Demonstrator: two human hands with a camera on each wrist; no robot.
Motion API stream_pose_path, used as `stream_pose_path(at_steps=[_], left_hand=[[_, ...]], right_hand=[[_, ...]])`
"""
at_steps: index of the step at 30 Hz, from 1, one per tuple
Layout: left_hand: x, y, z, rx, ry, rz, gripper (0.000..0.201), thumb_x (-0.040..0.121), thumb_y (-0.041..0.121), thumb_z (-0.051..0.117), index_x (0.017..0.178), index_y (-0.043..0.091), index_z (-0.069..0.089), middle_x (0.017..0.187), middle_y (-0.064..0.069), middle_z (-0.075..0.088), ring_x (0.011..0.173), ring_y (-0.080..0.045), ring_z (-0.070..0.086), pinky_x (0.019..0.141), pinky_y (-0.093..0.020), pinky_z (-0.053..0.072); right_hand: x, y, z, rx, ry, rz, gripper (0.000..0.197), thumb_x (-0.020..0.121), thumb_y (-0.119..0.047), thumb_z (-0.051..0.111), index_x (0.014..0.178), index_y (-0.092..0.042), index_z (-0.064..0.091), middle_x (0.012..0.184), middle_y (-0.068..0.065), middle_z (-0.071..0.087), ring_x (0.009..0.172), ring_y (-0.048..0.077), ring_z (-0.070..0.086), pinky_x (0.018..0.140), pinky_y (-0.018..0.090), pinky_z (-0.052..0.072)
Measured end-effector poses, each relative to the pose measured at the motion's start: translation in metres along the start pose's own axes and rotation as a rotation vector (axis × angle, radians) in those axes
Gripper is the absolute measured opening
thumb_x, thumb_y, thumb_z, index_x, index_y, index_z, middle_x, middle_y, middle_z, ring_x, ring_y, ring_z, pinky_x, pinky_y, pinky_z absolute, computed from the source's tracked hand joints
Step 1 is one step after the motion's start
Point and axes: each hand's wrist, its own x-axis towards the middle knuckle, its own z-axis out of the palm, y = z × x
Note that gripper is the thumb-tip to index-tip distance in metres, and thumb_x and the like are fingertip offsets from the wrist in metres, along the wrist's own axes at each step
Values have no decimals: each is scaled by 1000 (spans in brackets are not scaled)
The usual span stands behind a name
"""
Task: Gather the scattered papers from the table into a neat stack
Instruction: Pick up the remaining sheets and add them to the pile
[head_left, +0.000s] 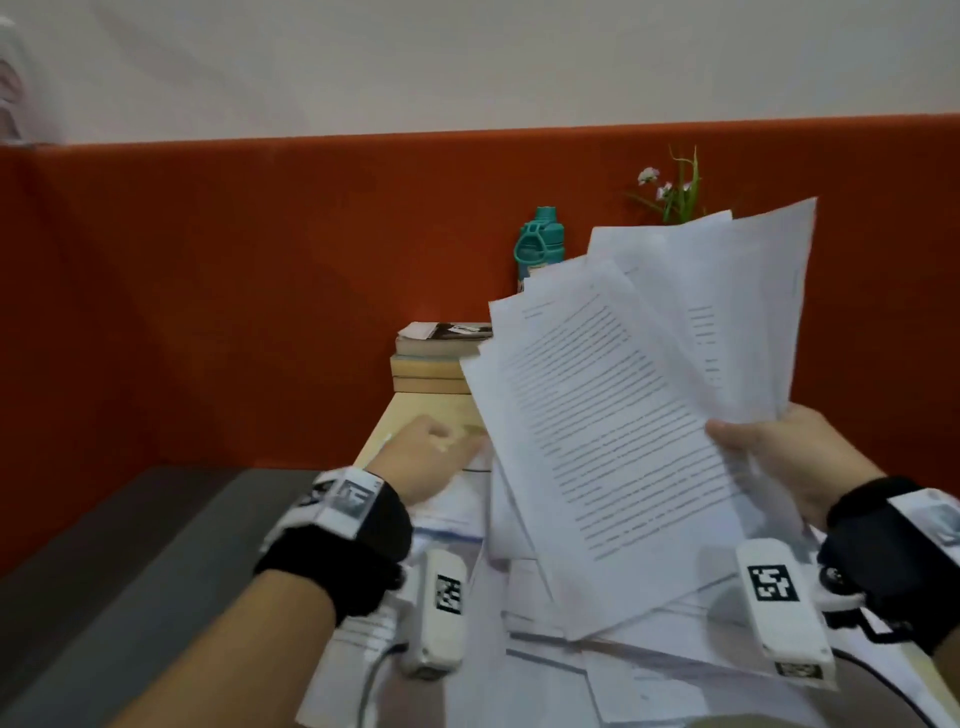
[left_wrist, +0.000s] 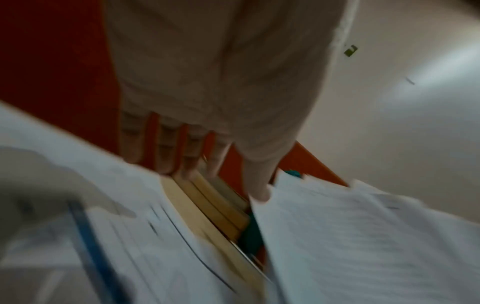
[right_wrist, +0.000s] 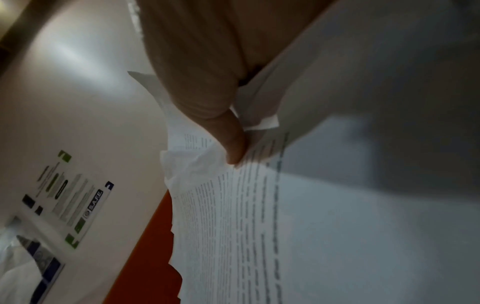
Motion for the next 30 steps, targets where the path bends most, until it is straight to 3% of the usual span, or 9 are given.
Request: stream_pose_path(at_steps=[4, 7, 9, 12, 15, 20, 23, 26, 30], left_hand=[[-4, -46, -43, 609, -133, -384, 107, 69, 73, 62, 148, 10, 28, 152, -13, 40, 130, -30, 47, 101, -37, 43], [-12, -68, -41, 596, -223, -436, 87, 59, 67, 76, 124, 13, 54, 116, -5, 66, 96, -22, 62, 79, -28, 50], [-11, -73, -38, 537, -198, -437, 65, 62, 56, 80, 107, 12, 62, 88, 1, 68, 79, -17, 62, 64, -24, 47], [-8, -67, -38, 571, -129, -466, 74, 67, 44, 82, 125, 6, 54, 112, -6, 66, 98, -25, 61, 81, -30, 50], [-3, -64, -35, 528, -178, -409, 62, 71, 33, 82, 121, 4, 59, 103, -6, 63, 94, -25, 58, 78, -30, 45], [1, -60, -35, 309, -59, -375, 64, 73, 19, 81, 129, 4, 54, 126, -14, 62, 114, -32, 59, 92, -36, 50], [-4, -60, -37, 219, -62, -362, 57, 81, 25, 75, 128, 0, 55, 126, -15, 62, 100, -28, 58, 80, -30, 45], [-9, -56, -49, -1, 92, -245, 35, 85, 16, 70, 114, -3, 66, 106, -16, 71, 84, -24, 62, 69, -28, 46], [-25, -26, -92, -356, 353, 9, 5, 87, 13, 67, 86, 8, 68, 73, -1, 75, 58, -13, 67, 57, -23, 54]], right_hand=[[3, 11, -15, -27, 46, 22, 40, 84, -6, 65, 123, 0, 57, 99, 15, 69, 89, 32, 66, 85, 43, 51], [0, 14, -14, -13, 36, 38, 39, 85, -6, 65, 123, -1, 57, 107, 17, 69, 96, 34, 65, 95, 49, 48], [0, 14, -11, 0, 49, 38, 40, 84, -6, 65, 123, -2, 58, 107, 17, 69, 98, 35, 66, 96, 50, 47], [2, 13, -8, 14, 50, 32, 41, 83, -5, 66, 123, -2, 58, 107, 17, 69, 97, 35, 66, 96, 51, 47], [1, 13, -6, 10, 33, 35, 37, 84, -5, 65, 121, -1, 59, 107, 19, 70, 96, 36, 67, 95, 51, 48], [3, 15, -9, 26, 56, 36, 39, 83, -4, 65, 122, 0, 58, 108, 19, 69, 98, 37, 66, 96, 52, 47], [3, 17, -11, 27, 54, 49, 37, 84, -4, 64, 120, -1, 58, 107, 19, 69, 99, 38, 65, 96, 53, 47], [3, 17, -14, 24, 76, 49, 37, 84, -5, 66, 120, -2, 58, 107, 19, 69, 100, 37, 65, 96, 53, 47], [4, 17, -16, 39, 108, 30, 40, 83, -7, 66, 122, -3, 57, 110, 17, 68, 103, 37, 64, 99, 54, 45]])
